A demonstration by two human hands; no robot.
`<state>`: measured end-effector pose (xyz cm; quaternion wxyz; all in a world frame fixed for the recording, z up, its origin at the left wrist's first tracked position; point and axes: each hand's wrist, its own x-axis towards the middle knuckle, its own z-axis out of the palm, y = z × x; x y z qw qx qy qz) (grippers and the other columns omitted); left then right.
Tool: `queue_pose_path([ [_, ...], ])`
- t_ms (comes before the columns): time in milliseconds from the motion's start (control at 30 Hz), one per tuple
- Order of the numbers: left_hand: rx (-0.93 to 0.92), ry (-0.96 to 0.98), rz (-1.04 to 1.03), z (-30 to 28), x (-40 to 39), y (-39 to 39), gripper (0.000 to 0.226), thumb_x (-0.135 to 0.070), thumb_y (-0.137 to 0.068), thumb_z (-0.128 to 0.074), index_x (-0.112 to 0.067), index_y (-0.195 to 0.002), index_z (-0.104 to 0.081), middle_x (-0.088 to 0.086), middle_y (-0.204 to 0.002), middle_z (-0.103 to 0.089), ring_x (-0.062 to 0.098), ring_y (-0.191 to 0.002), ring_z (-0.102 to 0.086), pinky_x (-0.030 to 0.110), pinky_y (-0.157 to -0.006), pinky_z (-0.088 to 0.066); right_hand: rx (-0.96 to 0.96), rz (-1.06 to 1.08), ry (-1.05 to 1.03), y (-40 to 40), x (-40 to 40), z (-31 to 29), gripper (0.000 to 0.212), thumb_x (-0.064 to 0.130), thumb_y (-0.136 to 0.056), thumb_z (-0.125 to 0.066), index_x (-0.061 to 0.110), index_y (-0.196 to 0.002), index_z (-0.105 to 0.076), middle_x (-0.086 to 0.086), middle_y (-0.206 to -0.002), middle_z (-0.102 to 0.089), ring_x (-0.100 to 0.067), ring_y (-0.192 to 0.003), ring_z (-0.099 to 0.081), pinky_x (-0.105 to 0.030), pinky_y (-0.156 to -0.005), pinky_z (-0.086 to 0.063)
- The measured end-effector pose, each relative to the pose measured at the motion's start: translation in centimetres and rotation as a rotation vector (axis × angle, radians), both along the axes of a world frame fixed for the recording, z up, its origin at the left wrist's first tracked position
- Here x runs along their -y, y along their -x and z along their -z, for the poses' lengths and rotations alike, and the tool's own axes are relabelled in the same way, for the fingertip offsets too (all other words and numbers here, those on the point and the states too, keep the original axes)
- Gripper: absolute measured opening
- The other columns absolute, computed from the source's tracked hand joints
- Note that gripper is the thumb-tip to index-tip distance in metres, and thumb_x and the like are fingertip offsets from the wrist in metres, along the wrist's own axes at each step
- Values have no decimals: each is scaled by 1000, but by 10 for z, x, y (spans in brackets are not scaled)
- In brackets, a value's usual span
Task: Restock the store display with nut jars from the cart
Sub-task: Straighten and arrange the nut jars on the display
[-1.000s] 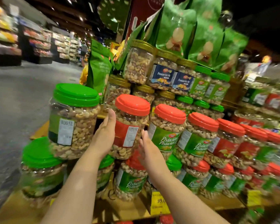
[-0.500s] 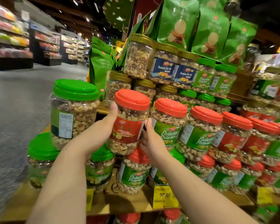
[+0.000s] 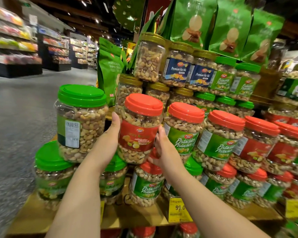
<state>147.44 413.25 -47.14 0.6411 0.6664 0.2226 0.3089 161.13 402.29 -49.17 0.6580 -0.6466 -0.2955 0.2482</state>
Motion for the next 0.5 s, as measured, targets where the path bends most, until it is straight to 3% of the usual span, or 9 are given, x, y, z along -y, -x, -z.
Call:
queue_pose_path([
  [100,-24,-32,30,-4,1,8,129,-112,-41,-24,-45,-149,-45,-30,-132,-46,9,-138,-42,45,-122,-27,-19,6,26,1,-2,-5,69,80,-90,-39,48,-152,-37,16,-153,-47,-7,-124,-51,-46,-101,-47],
  [200,-52,-42,41,-7,2,12,134,-114,-37,-23,-44,-150,-43,-29,-131,-45,10,-138,-42,44,-122,-26,-26,3,22,3,0,-8,71,76,-94,-37,41,-156,-32,17,-153,-43,-7,-123,-48,-40,-96,-48],
  [267,-74,-46,45,-8,3,14,135,-114,-37,-23,-45,-151,-41,-29,-133,-45,11,-141,-42,45,-122,-26,-30,16,28,3,2,-10,60,74,-95,-37,44,-147,-43,22,-136,-51,-4,-114,-51,-36,-89,-49],
  [333,-87,-44,54,-8,4,17,134,-114,-37,-22,-47,-152,-39,-26,-142,-46,13,-142,-41,46,-122,-26,-31,42,36,6,4,-12,31,73,-96,-36,57,-117,-52,27,-112,-56,-2,-105,-53,-35,-91,-47],
  [400,-82,-59,65,-10,5,21,127,-113,-44,-22,-48,-152,-37,-28,-140,-47,10,-141,-40,47,-123,-27,19,57,36,10,8,-16,19,73,-97,-34,65,-98,-52,31,-105,-57,-6,-112,-55,-35,-99,-44],
  [500,-22,-62,78,-18,9,30,91,-98,-61,-27,-54,-137,-48,-39,-107,-49,2,-127,-42,41,-121,-30,142,68,-38,19,19,-15,19,65,-102,-34,64,-111,-51,38,-118,-62,10,-118,-56,-20,-99,-47],
])
